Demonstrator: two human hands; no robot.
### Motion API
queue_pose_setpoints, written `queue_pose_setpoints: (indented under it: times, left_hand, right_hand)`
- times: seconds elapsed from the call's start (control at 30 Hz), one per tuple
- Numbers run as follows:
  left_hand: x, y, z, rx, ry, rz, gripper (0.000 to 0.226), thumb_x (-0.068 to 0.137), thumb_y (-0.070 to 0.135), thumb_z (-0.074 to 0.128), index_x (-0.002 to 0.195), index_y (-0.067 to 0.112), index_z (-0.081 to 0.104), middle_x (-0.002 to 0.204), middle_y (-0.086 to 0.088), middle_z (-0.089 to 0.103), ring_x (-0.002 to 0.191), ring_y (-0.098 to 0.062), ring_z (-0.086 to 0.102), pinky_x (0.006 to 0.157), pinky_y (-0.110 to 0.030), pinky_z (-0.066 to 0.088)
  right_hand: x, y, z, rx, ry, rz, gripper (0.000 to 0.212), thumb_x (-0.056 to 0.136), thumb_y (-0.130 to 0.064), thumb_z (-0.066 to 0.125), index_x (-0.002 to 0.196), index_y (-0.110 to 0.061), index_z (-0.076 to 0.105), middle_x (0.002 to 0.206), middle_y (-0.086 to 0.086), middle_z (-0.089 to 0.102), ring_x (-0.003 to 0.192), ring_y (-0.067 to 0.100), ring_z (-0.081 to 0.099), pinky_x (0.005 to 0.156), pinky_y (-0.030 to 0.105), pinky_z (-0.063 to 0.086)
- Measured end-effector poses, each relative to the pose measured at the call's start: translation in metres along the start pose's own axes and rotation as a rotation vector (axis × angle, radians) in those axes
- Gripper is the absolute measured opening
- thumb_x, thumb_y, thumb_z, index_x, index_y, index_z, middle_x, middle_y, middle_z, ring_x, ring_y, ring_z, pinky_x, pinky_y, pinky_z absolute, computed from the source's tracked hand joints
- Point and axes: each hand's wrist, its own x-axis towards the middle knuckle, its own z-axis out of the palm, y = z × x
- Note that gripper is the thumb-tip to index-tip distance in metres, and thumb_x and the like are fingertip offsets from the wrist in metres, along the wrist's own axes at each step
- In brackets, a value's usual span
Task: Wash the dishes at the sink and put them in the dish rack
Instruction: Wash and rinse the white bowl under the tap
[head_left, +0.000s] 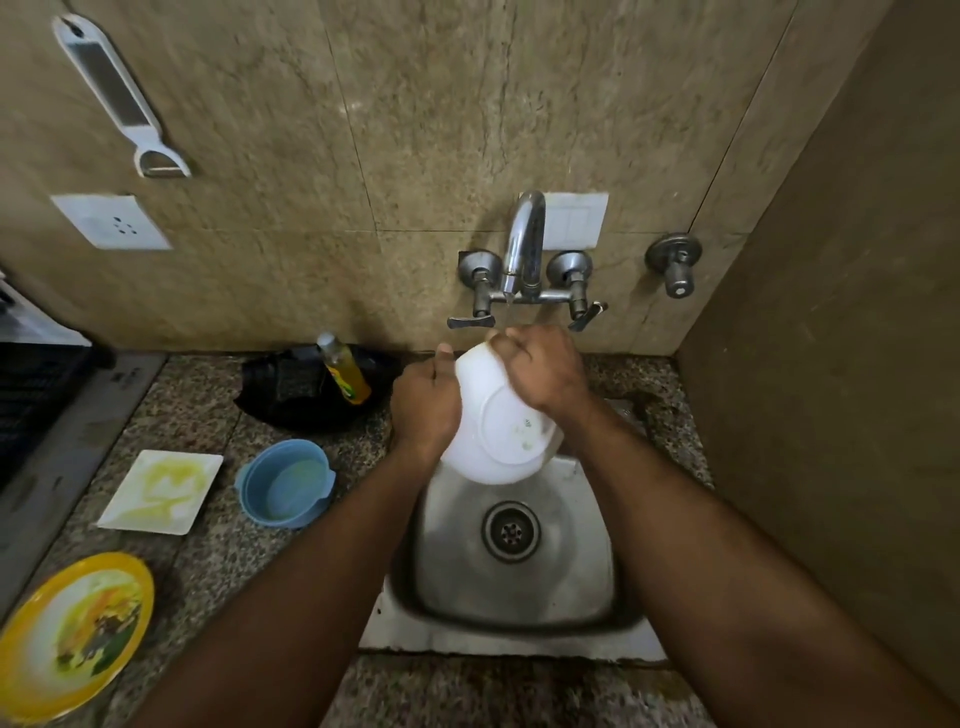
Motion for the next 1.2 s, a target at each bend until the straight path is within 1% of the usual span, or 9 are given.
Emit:
queue_pose_setpoints:
  times: [0.1,0.23,0.33,0.47,0.6,0.73,0.97,1.13,1.2]
  left_hand:
    - [-0.003,0.019,0.003,0.138,-0.019,0.187,0.064,0.104,0.054,0.043,0.069,0.006,0.066,0.077,-0.016,0.072,0.074,-0.036,0.067,0.065,-0.035,0.045]
    - [0.000,0.023,0.013,0.018,-0.026,0.042,0.062,0.103,0.053,0.049,0.058,0.011,0.059,0.077,-0.016,0.073,0.078,-0.038,0.069,0.070,-0.040,0.053]
    - [0.000,0.015,0.022,-0.122,-0.021,-0.127,0.053,0.102,0.050,0.052,0.074,0.010,0.073,0.088,-0.013,0.077,0.087,-0.035,0.072,0.080,-0.043,0.059]
    - [-0.009,0.008,0.022,-0.330,-0.110,-0.305,0.041,0.106,0.035,0.049,0.115,0.001,0.070,0.121,-0.024,0.071,0.105,-0.037,0.070,0.081,-0.035,0.053]
    - [-0.014,0.007,0.023,-0.231,0.001,-0.313,0.042,0.106,0.035,0.052,0.105,-0.002,0.071,0.114,-0.023,0.073,0.108,-0.039,0.069,0.084,-0.032,0.052]
    - [-0.022,0.010,0.027,-0.135,0.058,-0.327,0.049,0.104,0.042,0.053,0.099,-0.002,0.075,0.108,-0.020,0.075,0.096,-0.035,0.068,0.084,-0.037,0.053]
    - [-0.015,0.013,0.013,-0.177,0.118,-0.244,0.045,0.103,0.043,0.051,0.098,0.007,0.078,0.104,-0.015,0.077,0.097,-0.033,0.072,0.091,-0.042,0.057]
    - [-0.025,0.013,0.016,-0.091,0.152,-0.211,0.051,0.104,0.044,0.049,0.098,0.002,0.077,0.101,-0.018,0.076,0.094,-0.038,0.069,0.086,-0.043,0.056]
    - [-0.026,0.012,0.015,-0.107,0.165,-0.206,0.051,0.104,0.043,0.050,0.094,0.001,0.077,0.097,-0.019,0.076,0.092,-0.038,0.070,0.084,-0.043,0.057]
  right_hand:
    - [0.006,-0.001,-0.006,0.006,-0.042,-0.104,0.044,0.095,-0.045,0.042,0.079,-0.016,0.070,0.084,0.011,0.073,0.077,0.027,0.064,0.075,0.039,0.052]
    - [0.005,0.000,0.000,-0.010,0.000,-0.109,0.047,0.098,-0.039,0.038,0.089,-0.007,0.071,0.092,0.014,0.072,0.083,0.032,0.065,0.076,0.037,0.050]
    - [-0.016,-0.010,0.021,-0.143,0.020,-0.122,0.047,0.102,-0.040,0.031,0.115,-0.012,0.066,0.121,0.011,0.065,0.114,0.031,0.059,0.098,0.044,0.044]
    - [-0.054,-0.015,0.039,-0.172,0.000,-0.210,0.050,0.107,-0.038,0.028,0.151,-0.023,0.046,0.163,-0.002,0.037,0.155,0.018,0.023,0.124,0.048,0.018]
    - [-0.051,-0.001,0.043,-0.119,-0.030,-0.108,0.057,0.102,-0.045,0.022,0.151,-0.030,0.047,0.161,0.001,0.042,0.149,0.022,0.035,0.120,0.045,0.029]
    - [-0.020,-0.008,0.032,0.043,-0.104,0.234,0.044,0.104,-0.033,0.031,0.126,-0.019,0.066,0.134,0.015,0.065,0.121,0.033,0.059,0.100,0.039,0.046]
    - [-0.059,-0.018,0.037,-0.058,-0.002,-0.163,0.050,0.105,-0.047,0.024,0.152,-0.041,0.043,0.164,-0.004,0.035,0.154,0.022,0.025,0.119,0.047,0.022]
    - [-0.020,-0.014,0.028,0.268,-0.107,0.246,0.045,0.107,-0.034,0.032,0.142,-0.026,0.059,0.148,0.007,0.058,0.134,0.030,0.053,0.111,0.035,0.041]
    - [-0.019,-0.020,0.027,0.160,-0.135,0.294,0.047,0.107,-0.036,0.028,0.141,-0.024,0.058,0.143,0.013,0.059,0.130,0.034,0.055,0.107,0.037,0.042]
